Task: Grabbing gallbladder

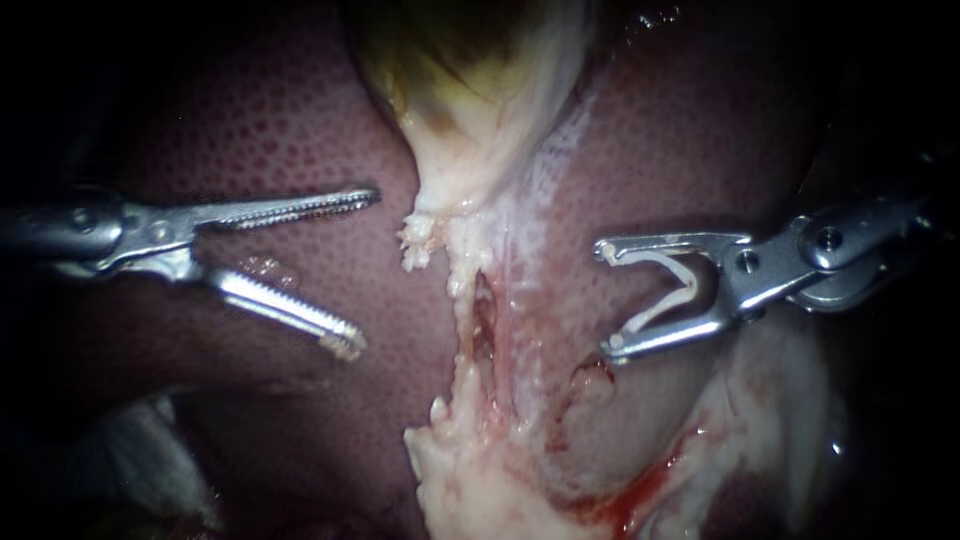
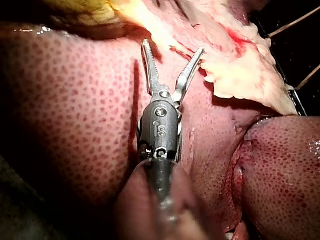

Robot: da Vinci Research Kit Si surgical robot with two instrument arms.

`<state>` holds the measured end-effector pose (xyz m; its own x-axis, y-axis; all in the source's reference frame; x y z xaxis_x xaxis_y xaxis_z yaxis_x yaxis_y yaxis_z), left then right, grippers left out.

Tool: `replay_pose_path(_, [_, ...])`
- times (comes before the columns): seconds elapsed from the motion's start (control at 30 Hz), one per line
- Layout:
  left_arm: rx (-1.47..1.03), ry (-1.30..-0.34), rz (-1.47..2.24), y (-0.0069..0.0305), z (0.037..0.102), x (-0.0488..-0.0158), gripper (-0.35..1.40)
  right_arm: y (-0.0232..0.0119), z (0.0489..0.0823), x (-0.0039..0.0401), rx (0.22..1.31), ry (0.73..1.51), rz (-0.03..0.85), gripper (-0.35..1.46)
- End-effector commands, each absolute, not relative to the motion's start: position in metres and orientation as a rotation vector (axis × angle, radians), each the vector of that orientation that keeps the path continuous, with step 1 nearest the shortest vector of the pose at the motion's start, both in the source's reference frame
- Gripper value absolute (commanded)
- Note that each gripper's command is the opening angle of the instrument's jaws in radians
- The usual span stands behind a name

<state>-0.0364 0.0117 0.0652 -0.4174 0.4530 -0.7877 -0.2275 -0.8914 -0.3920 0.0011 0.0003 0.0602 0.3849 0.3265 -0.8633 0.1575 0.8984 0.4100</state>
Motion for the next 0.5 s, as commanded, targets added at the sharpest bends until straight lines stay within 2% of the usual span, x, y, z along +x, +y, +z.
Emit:
replay_pose_path(0.03, [-1.379,-0.328,2.304,0.0122,0.0657,-0.0366,0.59,0.0003,0.0603,0.0011,0.470,1.183,0.114,0.60])
replay_pose_path(0.33, [-1.337,-0.407,2.198,0.0145,0.0691,-0.0382,0.27,0.0002,0.0604,0.0011,0.476,1.181,0.123,0.60])
replay_pose_path(0.43, [-1.331,-0.417,2.183,0.0147,0.0695,-0.0381,0.02,0.0002,0.0604,0.0011,0.476,1.181,0.123,0.60])
replay_pose_path(0.5, [-1.327,-0.424,2.173,0.0148,0.0696,-0.0380,-0.23,0.0002,0.0604,0.0011,0.476,1.181,0.123,0.60])
